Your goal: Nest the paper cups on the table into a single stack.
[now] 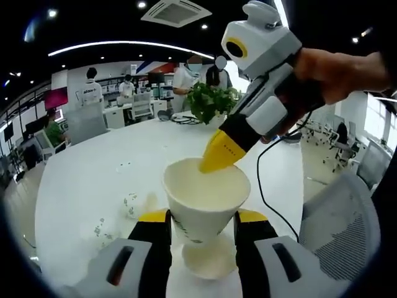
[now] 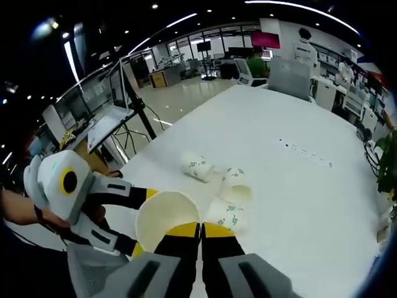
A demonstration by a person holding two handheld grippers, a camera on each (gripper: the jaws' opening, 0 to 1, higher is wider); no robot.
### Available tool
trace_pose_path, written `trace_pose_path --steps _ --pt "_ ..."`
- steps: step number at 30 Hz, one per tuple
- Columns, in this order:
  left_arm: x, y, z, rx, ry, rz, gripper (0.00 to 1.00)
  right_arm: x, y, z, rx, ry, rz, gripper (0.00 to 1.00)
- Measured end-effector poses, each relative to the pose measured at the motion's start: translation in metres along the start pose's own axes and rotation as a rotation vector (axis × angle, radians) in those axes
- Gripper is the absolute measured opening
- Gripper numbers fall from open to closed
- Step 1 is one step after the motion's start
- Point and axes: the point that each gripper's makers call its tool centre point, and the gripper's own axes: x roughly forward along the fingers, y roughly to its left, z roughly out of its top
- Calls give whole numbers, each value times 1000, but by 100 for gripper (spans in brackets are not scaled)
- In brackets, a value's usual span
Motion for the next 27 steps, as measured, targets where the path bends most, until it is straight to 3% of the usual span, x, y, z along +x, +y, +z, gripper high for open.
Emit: trace_pose_path --steps 8,19,21,27 --pt "-7 -9 -17 -15 23 -3 39 4 15 -13 -20 29 21 0" --pt "-7 -12 -32 -25 50 -2 39 22 9 -23 -14 52 24 0" --pt "-7 -13 -35 -21 59 -2 39 16 19 -29 -16 62 21 0" --pt "-8 -14 -41 -1 84 -1 44 21 18 -36 -13 78 20 0"
